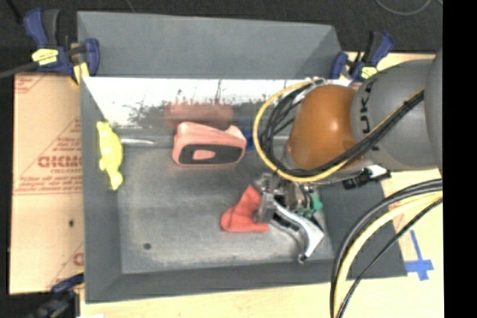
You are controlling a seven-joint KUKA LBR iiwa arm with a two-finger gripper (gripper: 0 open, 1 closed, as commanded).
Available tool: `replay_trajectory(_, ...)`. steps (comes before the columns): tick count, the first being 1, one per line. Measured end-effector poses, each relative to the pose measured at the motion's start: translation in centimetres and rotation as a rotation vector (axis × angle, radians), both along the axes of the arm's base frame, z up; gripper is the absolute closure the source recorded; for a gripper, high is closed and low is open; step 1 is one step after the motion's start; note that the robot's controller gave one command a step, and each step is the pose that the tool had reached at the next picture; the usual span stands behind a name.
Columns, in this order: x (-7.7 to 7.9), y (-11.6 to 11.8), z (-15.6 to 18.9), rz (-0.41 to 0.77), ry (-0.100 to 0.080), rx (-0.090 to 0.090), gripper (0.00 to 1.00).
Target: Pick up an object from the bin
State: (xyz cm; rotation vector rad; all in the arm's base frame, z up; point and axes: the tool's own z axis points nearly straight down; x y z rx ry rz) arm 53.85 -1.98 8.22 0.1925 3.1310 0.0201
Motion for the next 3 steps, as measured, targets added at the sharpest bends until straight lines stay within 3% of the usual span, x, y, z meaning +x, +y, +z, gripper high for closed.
replay_trajectory(1,0.0,0.0,0.0,-0.001,0.000,0.000,1.00)
replay_trajectory(2,-0.2,-0.1,4.5,0.017,0.008,0.000,1.00)
replay_trajectory(3,-0.6,-0.4,21.0,0.046,-0.005,-0.001,1.00)
